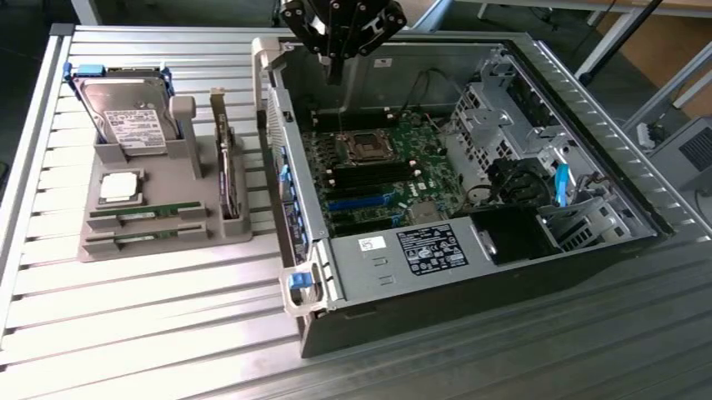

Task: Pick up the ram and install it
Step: 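Reach for the ram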

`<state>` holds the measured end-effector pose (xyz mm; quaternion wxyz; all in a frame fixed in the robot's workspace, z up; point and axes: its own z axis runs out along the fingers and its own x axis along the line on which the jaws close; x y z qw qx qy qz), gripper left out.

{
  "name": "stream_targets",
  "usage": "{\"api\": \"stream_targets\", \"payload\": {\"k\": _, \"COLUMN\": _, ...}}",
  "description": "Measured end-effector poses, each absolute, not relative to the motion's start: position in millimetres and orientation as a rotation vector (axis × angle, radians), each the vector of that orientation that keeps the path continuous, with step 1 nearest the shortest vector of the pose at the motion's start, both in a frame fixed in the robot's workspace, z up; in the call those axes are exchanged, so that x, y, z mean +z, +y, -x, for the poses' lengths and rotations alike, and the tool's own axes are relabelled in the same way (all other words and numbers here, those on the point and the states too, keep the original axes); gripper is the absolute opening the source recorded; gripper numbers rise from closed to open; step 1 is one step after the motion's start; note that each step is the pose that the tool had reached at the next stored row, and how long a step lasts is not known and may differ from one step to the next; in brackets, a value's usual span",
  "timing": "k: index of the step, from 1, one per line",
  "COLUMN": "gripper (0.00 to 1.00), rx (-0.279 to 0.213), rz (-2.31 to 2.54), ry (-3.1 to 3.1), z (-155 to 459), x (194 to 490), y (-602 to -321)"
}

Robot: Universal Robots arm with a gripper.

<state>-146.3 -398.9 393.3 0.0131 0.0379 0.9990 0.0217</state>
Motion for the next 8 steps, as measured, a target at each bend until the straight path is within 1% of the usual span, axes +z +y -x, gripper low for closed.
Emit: {"api": "stream_targets", "payload": {"k": 8, "gripper": 0.09, "rx": 0.068, "rz": -0.118, "ry": 3.112, "z": 155.9, "x": 393.3, "y": -398.9}}
